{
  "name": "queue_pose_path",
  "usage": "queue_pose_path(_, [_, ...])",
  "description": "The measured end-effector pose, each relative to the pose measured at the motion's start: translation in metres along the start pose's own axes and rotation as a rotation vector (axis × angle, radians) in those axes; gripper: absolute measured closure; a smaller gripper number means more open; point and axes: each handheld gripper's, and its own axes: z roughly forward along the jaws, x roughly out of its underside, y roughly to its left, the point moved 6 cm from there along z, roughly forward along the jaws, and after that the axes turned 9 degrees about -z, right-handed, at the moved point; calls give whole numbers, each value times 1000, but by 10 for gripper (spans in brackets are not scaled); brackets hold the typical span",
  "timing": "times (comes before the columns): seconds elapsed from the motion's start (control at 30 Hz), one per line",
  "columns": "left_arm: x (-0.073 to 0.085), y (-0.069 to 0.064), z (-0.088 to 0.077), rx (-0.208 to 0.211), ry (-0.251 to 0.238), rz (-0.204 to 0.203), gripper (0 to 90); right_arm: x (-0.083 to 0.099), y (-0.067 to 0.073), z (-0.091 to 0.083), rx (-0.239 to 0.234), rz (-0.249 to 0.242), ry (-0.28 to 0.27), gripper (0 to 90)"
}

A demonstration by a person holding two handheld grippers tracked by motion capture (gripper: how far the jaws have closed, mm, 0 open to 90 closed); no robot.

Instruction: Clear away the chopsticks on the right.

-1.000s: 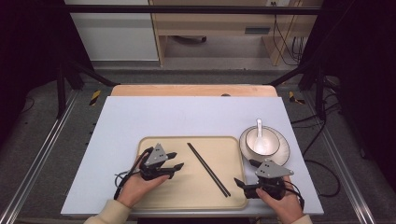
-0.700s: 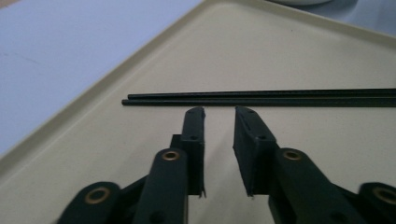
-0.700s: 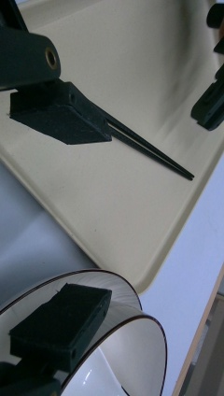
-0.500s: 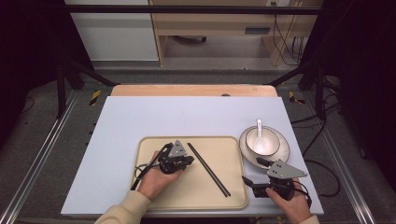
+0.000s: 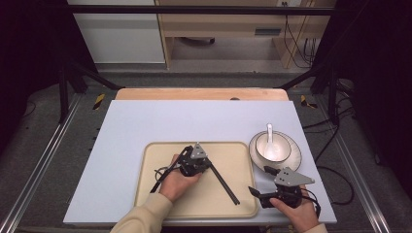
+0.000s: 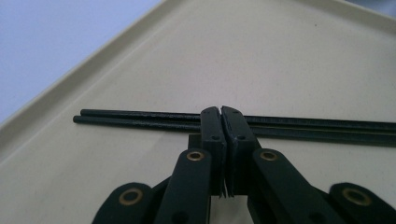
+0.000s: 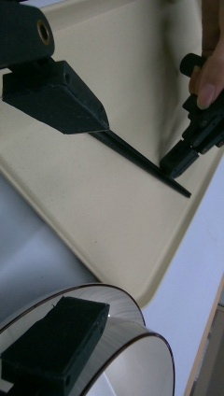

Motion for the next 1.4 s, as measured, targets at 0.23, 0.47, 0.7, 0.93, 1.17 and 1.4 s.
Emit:
queue_pose_path(0.23, [-12,-8,14,19,-4,17,875,2,0,1,2,2,19,119])
queue_pose_path(0.47, [-20,-16,24,45,1,50,876,3,-2,1,3,16,22,128])
queue_pose_path(0.7, [-26,-27,34,70,-8,58,877,3,-2,1,-1,15,19,133])
queue_pose_path(0.93, [-35,-42,42,93,-10,88,877,3,-1,1,-5,9,18,146])
queue_pose_path(1.17, [-37,-50,47,106,3,113,877,3,0,2,-11,3,21,146])
queue_pose_path(1.4, [-38,-52,50,114,1,121,878,3,0,2,-14,5,23,147])
